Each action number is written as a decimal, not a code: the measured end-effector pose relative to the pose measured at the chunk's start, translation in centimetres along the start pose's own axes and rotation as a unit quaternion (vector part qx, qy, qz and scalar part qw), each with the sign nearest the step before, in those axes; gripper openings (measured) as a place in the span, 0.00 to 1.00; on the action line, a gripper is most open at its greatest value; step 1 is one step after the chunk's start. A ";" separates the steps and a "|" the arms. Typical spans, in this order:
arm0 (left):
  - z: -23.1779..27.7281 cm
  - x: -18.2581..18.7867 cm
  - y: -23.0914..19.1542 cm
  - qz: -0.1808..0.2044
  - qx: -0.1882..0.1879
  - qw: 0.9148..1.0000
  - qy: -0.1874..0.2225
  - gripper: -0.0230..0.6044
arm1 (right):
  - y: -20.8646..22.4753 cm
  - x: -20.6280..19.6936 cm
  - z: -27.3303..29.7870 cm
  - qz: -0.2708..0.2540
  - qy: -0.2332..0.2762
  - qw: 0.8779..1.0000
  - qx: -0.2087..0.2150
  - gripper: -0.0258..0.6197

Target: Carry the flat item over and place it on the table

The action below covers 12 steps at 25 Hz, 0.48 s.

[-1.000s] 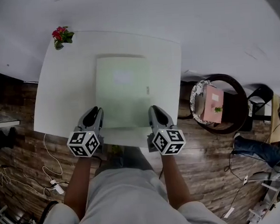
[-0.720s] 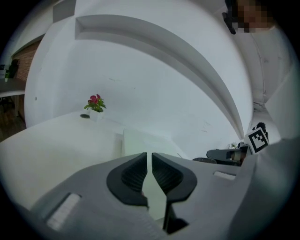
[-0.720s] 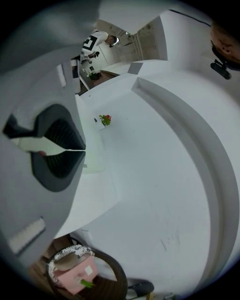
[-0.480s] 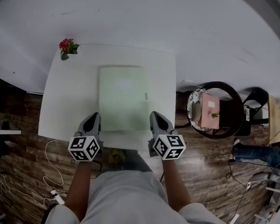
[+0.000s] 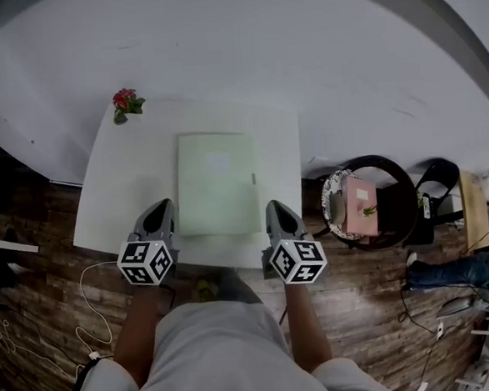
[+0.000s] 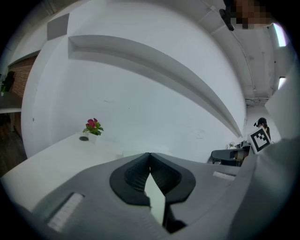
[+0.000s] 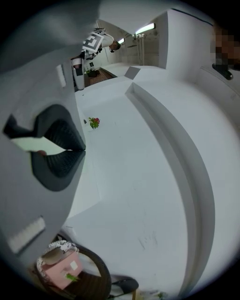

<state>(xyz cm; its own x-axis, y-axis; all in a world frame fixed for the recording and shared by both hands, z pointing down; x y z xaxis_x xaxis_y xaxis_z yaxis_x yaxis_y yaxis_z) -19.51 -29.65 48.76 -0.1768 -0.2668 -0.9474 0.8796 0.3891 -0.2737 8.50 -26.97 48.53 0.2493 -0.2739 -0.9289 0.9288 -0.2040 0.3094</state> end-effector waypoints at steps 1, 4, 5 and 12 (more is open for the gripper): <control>-0.3 0.3 0.0 0.003 -0.002 1.000 0.003 0.05 | -0.2 0.2 -0.3 -0.002 0.004 1.000 -0.001 0.05; -1.1 1.2 0.2 0.011 -0.006 1.000 0.013 0.05 | -0.7 0.9 -1.2 -0.006 0.017 1.000 -0.003 0.05; -1.3 1.6 0.3 0.014 -0.008 1.000 0.016 0.05 | -0.9 1.2 -1.4 -0.008 0.021 1.000 -0.004 0.05; -2.6 4.2 0.5 0.035 -0.014 0.998 0.042 0.05 | -2.0 2.9 -2.7 -0.019 0.049 0.999 -0.004 0.05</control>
<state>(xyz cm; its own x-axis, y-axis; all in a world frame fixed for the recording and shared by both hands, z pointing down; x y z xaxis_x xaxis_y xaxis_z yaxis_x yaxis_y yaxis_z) -20.99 -28.25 44.19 -0.1520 -0.1630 -0.9748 0.8788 0.4291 -0.2088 8.07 -24.81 44.66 0.2387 -0.1732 -0.9555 0.9404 -0.2043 0.2720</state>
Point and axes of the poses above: the fingertips, and each gripper's own axes: z forward along the fingers, y to its right, x out of its top, the point moved 4 cm from there along -z, backward along the fingers, and after that the axes turned 5 degrees about y, right-handed, at the moved point
